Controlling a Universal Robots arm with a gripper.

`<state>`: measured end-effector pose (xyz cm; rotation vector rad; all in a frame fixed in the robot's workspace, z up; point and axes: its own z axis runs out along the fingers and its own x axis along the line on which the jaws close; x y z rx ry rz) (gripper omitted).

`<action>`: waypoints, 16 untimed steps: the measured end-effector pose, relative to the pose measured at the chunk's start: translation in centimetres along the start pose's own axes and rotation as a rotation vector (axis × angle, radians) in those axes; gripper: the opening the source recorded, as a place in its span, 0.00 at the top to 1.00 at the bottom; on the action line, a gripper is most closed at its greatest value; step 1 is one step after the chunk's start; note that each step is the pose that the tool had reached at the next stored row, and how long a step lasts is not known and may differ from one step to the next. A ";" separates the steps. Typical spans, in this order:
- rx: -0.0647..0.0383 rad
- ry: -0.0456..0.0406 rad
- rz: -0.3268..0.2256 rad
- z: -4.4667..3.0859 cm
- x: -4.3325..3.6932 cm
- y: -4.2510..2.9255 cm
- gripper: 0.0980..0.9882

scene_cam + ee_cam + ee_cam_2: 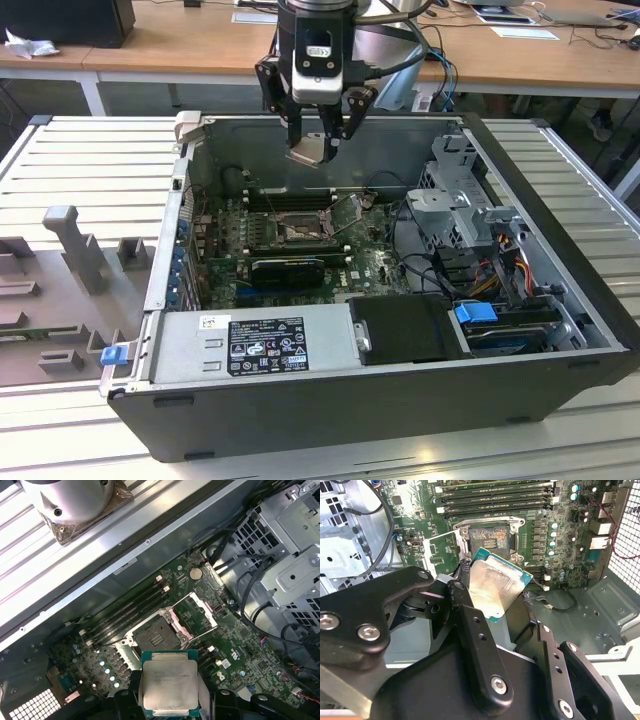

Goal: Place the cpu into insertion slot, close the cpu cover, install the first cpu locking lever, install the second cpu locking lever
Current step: 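Place the cpu into insertion slot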

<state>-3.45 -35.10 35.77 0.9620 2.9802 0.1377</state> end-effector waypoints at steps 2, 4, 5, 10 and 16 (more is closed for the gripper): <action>0.000 -0.0007 0.008 0.02 0.00 0.00 0.52; 0.000 -0.0012 0.014 0.02 0.00 0.00 0.52; 0.000 -0.0014 0.017 0.03 0.00 0.00 0.52; 0.000 -0.0022 0.033 0.07 0.00 0.00 0.52; 0.000 -0.0028 0.056 0.14 0.00 -0.01 0.52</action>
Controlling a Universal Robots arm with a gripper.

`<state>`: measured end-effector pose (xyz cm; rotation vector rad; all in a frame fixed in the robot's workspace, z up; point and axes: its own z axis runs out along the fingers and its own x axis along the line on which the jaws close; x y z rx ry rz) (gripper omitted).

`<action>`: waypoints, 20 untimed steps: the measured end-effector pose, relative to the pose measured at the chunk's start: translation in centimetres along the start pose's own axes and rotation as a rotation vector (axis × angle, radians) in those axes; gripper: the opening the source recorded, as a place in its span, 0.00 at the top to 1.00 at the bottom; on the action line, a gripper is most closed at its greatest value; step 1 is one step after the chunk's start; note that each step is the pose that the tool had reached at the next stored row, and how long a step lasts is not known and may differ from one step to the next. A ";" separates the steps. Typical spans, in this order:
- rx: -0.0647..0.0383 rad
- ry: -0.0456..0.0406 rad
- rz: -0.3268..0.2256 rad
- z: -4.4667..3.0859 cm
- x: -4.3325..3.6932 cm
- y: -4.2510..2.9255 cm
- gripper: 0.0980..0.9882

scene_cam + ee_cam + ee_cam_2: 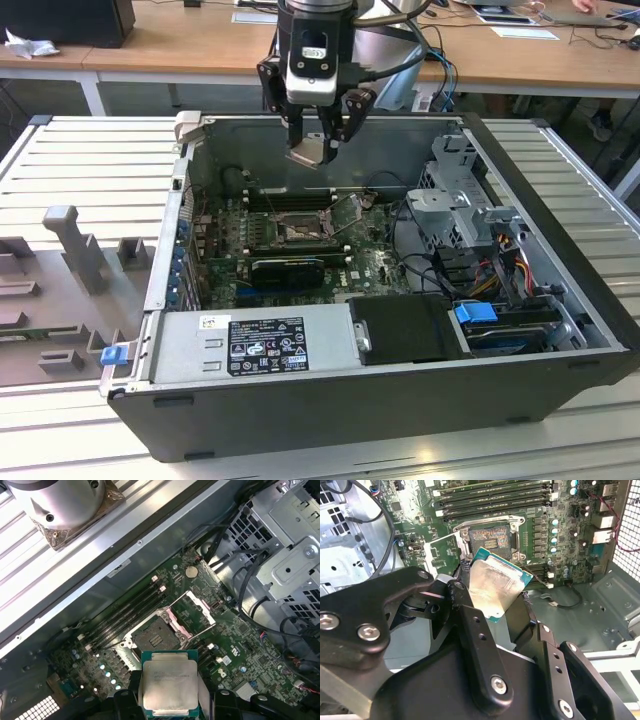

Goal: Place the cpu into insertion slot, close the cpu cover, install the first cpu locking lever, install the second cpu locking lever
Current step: 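Place the cpu into insertion slot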

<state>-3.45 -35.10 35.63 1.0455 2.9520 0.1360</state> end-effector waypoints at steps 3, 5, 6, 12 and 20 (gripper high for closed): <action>0.000 -0.0004 0.008 0.01 0.00 0.00 0.52; 0.000 -0.0009 0.013 0.02 0.00 0.00 0.52; 0.000 -0.0012 0.016 0.02 0.00 0.00 0.52; -0.001 -0.0030 0.038 0.12 0.00 -0.01 0.52; -0.001 -0.0047 0.063 0.80 -0.01 -0.08 0.52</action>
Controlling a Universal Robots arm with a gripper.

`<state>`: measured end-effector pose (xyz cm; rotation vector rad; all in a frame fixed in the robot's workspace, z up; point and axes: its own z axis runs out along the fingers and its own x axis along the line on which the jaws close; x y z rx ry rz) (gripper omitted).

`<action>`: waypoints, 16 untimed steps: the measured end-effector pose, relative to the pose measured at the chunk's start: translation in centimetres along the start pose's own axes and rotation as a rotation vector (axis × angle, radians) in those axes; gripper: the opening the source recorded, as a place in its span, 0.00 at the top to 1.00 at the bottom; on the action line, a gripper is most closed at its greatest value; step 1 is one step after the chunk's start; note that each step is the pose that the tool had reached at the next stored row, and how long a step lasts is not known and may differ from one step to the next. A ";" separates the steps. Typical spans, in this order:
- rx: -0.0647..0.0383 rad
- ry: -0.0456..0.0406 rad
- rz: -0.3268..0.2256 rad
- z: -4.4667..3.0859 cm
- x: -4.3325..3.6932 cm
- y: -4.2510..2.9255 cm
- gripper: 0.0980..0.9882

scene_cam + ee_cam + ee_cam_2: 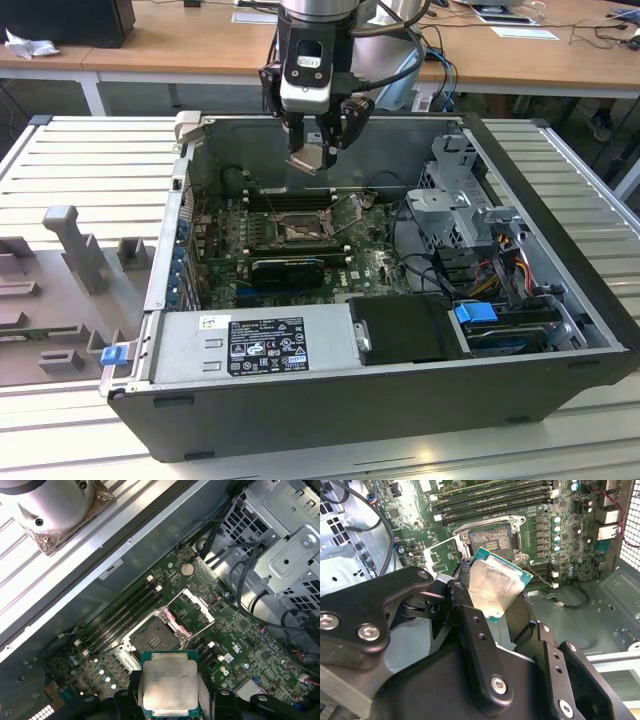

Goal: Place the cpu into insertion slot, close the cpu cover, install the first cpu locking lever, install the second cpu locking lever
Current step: 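Place the cpu into insertion slot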

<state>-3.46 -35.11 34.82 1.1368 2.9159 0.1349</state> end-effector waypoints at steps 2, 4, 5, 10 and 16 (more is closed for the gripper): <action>-0.001 -0.0025 0.031 0.04 0.00 0.00 0.52; -0.002 -0.0054 0.066 0.08 0.00 0.00 0.52; -0.002 -0.0068 0.081 0.10 0.00 0.00 0.52; -0.004 -0.0138 0.164 0.28 -0.01 -0.02 0.52; -0.007 -0.0276 0.341 0.98 -0.03 -0.08 0.52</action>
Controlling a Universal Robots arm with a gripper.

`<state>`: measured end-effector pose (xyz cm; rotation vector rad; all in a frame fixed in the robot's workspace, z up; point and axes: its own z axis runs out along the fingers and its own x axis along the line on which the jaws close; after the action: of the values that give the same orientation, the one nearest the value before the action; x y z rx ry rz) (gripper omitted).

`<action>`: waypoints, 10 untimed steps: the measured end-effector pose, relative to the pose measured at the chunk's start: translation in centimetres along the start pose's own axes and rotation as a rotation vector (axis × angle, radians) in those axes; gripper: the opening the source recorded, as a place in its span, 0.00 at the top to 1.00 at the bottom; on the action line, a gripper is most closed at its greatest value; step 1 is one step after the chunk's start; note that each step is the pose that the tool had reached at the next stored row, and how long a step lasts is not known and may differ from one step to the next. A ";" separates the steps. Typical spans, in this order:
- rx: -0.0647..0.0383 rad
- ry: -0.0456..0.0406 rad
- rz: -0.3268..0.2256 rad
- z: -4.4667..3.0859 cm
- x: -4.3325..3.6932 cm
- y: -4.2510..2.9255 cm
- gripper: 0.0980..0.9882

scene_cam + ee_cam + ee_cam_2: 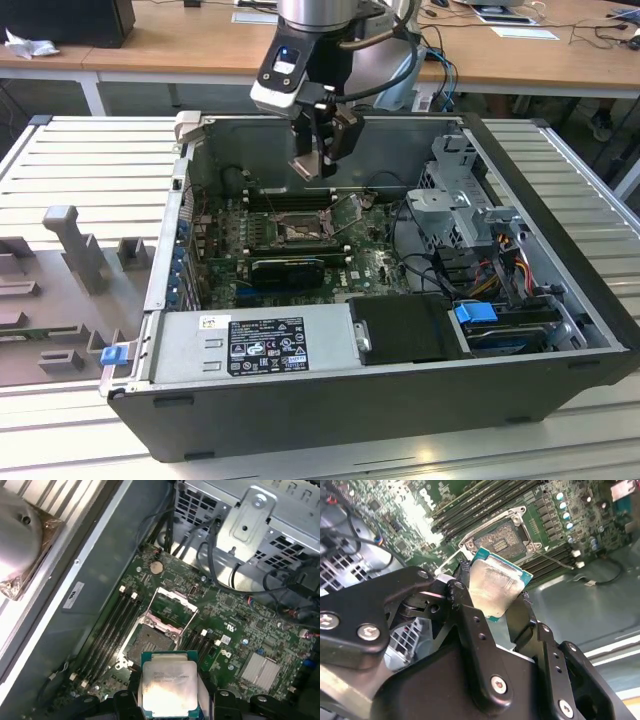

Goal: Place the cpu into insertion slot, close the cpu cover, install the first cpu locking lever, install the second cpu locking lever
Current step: 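Place the cpu into insertion slot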

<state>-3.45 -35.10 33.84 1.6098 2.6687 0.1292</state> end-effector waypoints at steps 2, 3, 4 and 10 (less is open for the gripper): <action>0.003 -0.0010 0.033 0.26 0.00 -0.03 0.52; 0.004 -0.0015 0.049 0.39 0.00 -0.04 0.52; 0.005 -0.0016 0.059 0.48 -0.01 -0.05 0.52; 0.013 -0.0013 0.113 1.13 -0.02 -0.10 0.52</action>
<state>-3.46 -35.10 32.71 1.7633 2.5831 0.1129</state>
